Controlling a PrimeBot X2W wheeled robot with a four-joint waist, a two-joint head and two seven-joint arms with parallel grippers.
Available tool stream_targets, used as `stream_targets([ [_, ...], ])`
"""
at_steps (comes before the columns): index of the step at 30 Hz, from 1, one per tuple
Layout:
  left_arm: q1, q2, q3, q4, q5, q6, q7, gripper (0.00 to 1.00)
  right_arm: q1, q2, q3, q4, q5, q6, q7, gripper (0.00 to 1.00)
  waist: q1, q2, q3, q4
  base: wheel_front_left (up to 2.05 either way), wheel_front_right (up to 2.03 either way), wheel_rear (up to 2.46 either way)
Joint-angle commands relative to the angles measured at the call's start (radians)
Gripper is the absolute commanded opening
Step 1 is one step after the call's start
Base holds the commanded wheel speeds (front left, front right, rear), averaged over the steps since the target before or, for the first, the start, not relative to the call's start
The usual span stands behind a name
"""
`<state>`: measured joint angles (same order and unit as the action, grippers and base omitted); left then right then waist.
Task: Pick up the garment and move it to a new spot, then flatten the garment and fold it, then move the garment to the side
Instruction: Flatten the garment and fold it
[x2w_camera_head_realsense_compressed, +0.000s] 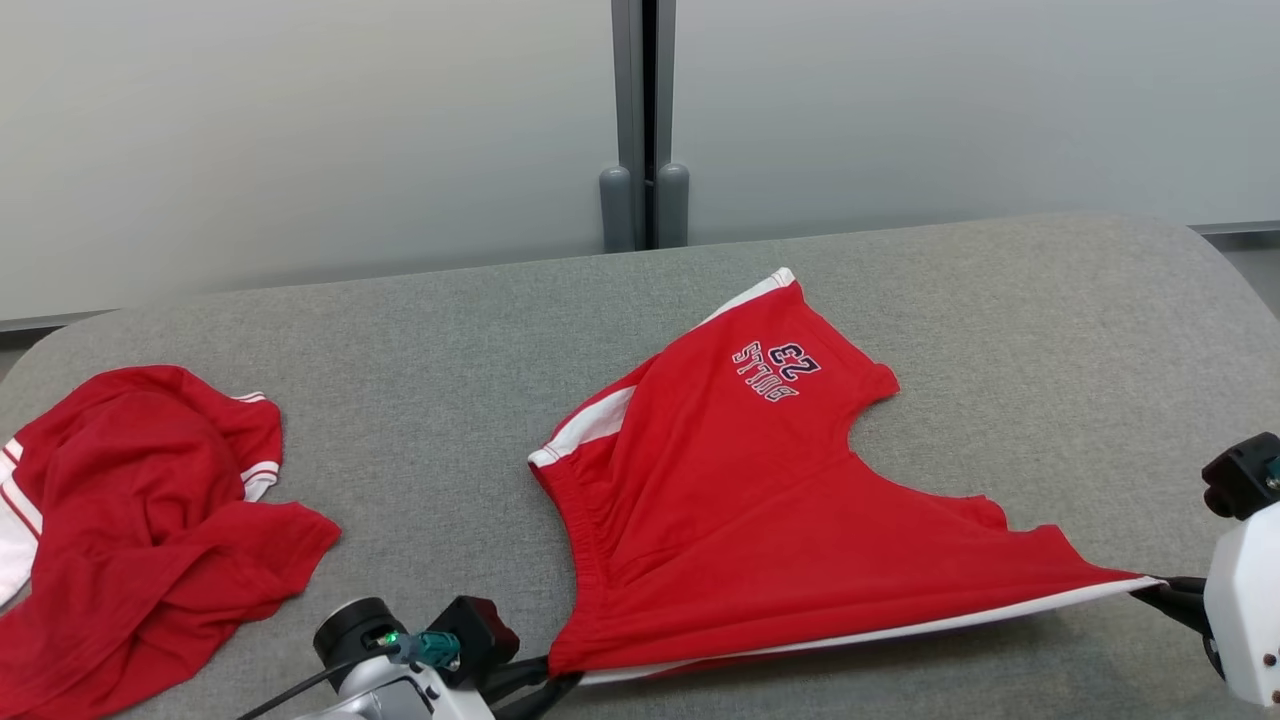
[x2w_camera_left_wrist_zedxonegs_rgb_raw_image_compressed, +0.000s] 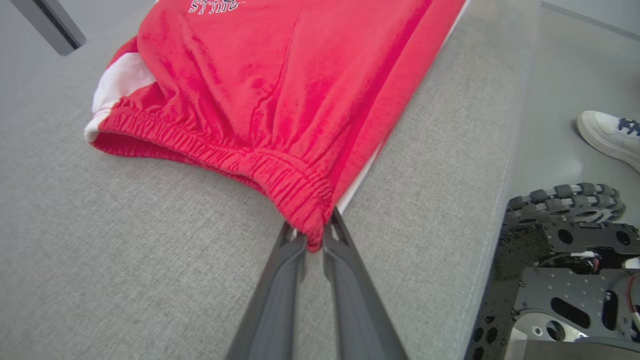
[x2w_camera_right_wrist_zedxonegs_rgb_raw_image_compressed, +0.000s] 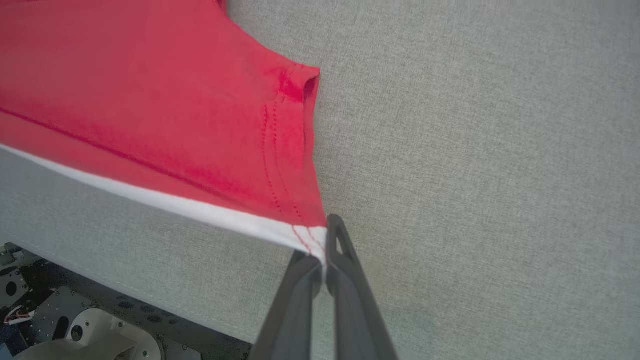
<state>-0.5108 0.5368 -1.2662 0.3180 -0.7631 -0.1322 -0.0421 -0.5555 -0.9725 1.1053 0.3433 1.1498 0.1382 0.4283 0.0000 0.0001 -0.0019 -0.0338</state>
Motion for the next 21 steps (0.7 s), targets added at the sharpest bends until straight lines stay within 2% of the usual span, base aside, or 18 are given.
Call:
stream_targets([
  [1,0.022,0.047,0.002,0.010,-0.010,0.004,0.015,0.00,0.010,-0.048,-0.016,0.018,0.011,-0.013,0.011,0.00,0.0000,-0.0001,-0.001,-0.001,0.00,0.00,0.00],
  [7,0.034,0.071,0.008,-0.062,-0.019,0.030,0.028,0.00,0.009,-0.094,-0.049,-0.043,0.013,-0.013,0.043,0.00,0.0000,-0.0001,0.007,0.003,0.00,0.00,0.00],
  [11,0.004,0.073,0.029,-0.084,-0.018,0.048,0.019,0.00,-0.027,-0.101,-0.101,-0.059,-0.012,-0.013,0.020,0.00,0.0000,-0.0001,0.026,0.018,0.00,0.00,0.00],
  [15,-0.038,0.045,0.065,-0.079,-0.028,0.075,0.009,0.00,-0.077,-0.081,-0.168,-0.038,-0.050,-0.013,0.001,0.00,0.0000,-0.0001,0.057,0.050,0.00,0.00,0.00],
  [21,-0.108,-0.016,0.094,-0.050,-0.029,0.082,0.005,0.00,-0.164,-0.049,-0.211,-0.019,-0.121,-0.013,0.008,0.00,0.0000,-0.0001,0.118,0.089,0.00,0.00,0.00],
])
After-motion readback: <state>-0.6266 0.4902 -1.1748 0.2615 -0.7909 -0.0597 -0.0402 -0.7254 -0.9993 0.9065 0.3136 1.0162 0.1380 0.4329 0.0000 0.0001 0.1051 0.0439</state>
